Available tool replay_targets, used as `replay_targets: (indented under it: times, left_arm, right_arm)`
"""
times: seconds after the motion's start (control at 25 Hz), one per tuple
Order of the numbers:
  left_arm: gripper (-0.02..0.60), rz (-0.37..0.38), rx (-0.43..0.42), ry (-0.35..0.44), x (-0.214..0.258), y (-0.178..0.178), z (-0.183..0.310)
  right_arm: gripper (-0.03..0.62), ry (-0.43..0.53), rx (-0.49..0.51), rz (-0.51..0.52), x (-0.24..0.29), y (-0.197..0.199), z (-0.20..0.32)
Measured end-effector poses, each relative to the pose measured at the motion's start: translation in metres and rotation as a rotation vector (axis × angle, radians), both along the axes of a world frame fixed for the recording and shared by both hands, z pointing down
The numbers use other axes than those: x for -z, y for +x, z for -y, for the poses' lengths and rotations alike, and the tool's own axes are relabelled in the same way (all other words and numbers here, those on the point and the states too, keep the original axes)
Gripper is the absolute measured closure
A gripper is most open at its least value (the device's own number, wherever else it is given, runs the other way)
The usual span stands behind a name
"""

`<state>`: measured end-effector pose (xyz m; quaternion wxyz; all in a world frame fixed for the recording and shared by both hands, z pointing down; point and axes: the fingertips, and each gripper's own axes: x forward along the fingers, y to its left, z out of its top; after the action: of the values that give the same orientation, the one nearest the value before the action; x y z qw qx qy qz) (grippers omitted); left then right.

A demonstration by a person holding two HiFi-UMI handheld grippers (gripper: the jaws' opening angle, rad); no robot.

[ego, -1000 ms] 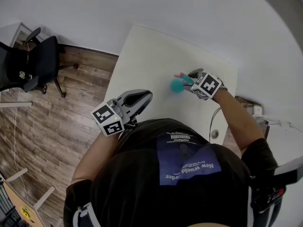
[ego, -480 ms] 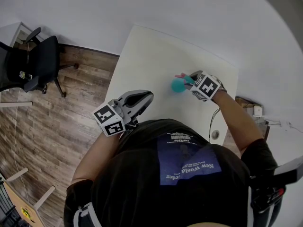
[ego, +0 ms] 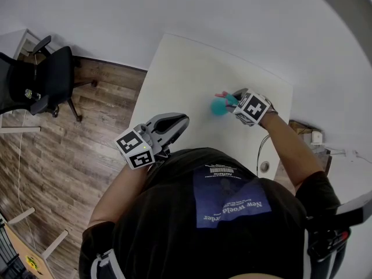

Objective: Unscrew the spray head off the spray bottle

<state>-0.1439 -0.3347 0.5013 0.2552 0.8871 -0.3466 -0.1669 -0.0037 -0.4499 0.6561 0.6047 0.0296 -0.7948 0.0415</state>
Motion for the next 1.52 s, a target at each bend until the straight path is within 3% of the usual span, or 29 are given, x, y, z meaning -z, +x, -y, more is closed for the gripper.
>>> replay_targets:
  times: [0.44, 0.68, 0.84, 1.08, 1.32, 1.52]
  left_arm:
    - [0.537, 0.001, -0.004, -0.003, 0.000, 0.003, -0.002]
    - [0.537, 0.002, 0.000, 0.002, 0.002, 0.002, -0.003]
    - [0.537, 0.004, 0.003, 0.000, 0.004, 0.001, -0.002]
    - [0.537, 0.006, -0.011, 0.015, 0.014, 0.003, 0.001]
    - [0.535, 0.043, -0.021, 0.051, 0.031, 0.001, 0.004]
    - [0.535, 0.046, -0.054, 0.086, 0.047, -0.003, 0.008]
  right_arm:
    - [0.470, 0.023, -0.004, 0.004, 0.003, 0.001, 0.002]
    - [0.470, 0.036, -0.056, 0.087, 0.020, 0.003, 0.006]
    - [0.470, -0.008, -0.150, 0.222, 0.046, 0.001, 0.006]
    - [0.470, -0.144, -0.315, 0.517, 0.098, -0.005, 0.003]
    - [0.470, -0.255, -0.374, 0.834, 0.162, -0.006, -0.009]
    - [0.470, -0.325, -0.369, 0.998, 0.199, -0.012, -0.020]
